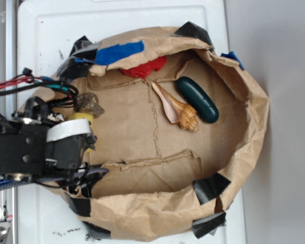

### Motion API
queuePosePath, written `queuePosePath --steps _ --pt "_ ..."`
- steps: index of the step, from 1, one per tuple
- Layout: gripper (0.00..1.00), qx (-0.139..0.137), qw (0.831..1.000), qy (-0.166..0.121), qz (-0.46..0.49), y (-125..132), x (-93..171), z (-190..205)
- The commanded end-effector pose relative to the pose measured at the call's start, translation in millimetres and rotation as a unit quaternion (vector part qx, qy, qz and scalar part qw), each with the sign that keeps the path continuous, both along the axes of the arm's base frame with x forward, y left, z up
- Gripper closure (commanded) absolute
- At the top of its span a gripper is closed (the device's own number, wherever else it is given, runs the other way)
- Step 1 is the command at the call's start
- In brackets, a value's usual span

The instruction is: Grab the green sponge.

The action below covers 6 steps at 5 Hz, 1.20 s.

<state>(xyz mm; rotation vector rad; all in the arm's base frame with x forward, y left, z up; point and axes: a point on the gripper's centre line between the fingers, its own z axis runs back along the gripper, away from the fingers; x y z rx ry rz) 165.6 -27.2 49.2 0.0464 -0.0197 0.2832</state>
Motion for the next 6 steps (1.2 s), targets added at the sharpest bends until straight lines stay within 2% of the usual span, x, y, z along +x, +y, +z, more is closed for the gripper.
queuePosePath --steps 1,3,4,5,6 --pt "1.0 -0.003 1.0 -0.004 -0.005 0 4 3" --pt "1.0 -0.005 1.0 -0.001 -0.006 0 5 3" --pt "1.0 -0.019 1.0 0.002 0.0 4 8 7" --pt "1.0 -0.054 0.999 -0.004 -0.003 13 6 13" --pt "1.0 -0.078 0.996 -0.027 -0.02 9 35 63"
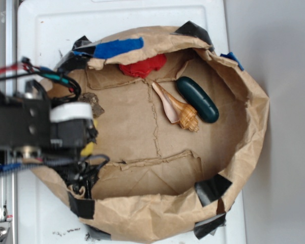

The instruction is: Grab the green sponge.

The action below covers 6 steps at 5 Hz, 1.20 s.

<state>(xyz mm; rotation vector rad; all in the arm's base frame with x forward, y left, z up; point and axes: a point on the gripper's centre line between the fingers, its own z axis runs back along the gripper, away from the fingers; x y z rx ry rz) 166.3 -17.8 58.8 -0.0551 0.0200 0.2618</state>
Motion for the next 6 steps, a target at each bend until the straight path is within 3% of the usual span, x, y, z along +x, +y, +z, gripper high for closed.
queuePosePath --steps 1,3,4,6 --pt "1.0 -0.038 0.999 -0.03 -0.003 2 49 83" --pt "1.0 -0.056 0.998 -0.018 -0.004 6 63 116" --pt "1.0 -0.056 0.998 -0.038 -0.021 8 65 140" --pt "1.0 -0.05 0.997 -0.045 -0.031 11 68 143"
